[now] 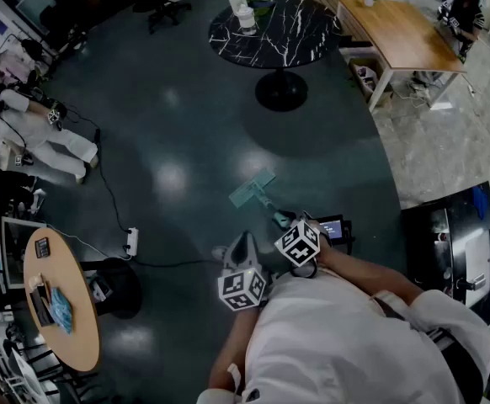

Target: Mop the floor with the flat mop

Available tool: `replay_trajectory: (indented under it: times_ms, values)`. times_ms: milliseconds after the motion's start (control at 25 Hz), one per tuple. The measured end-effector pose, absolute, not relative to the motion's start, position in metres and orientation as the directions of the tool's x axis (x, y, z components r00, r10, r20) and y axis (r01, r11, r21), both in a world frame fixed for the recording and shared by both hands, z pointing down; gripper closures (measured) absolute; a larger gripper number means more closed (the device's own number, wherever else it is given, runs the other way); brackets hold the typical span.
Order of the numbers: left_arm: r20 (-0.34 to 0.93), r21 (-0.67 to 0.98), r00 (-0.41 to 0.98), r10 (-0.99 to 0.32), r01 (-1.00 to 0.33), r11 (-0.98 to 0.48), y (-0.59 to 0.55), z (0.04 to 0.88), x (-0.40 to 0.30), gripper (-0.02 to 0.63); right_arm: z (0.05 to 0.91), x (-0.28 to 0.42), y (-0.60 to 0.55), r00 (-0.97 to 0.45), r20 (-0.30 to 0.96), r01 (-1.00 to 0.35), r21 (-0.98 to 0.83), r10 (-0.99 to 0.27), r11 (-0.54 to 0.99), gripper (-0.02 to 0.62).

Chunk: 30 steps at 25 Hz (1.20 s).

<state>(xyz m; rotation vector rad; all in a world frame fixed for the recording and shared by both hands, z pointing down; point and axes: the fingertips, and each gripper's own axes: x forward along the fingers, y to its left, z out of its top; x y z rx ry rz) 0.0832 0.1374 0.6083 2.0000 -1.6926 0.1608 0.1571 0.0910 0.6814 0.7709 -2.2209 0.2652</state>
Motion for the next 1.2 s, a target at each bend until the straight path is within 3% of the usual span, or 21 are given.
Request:
replay_trajectory:
  times_ms: [760, 1200]
  values:
    - [0.435, 0.294, 0.205, -0.877, -0.953, -0.077, 0.126, 0.614, 0.087, 0.601, 0.687, 0.173, 0.101, -0.511, 0.730, -0.643, 0.027, -0.455, 0.765, 0.479]
    - [0.476, 0.286, 0.175, -0.862, -0.957, -0.036, 0.101, 0.616, 0.053, 0.601, 0.700, 0.138, 0.110, -0.498, 0.746, -0.629, 0.039, -0.441, 0.776, 0.474]
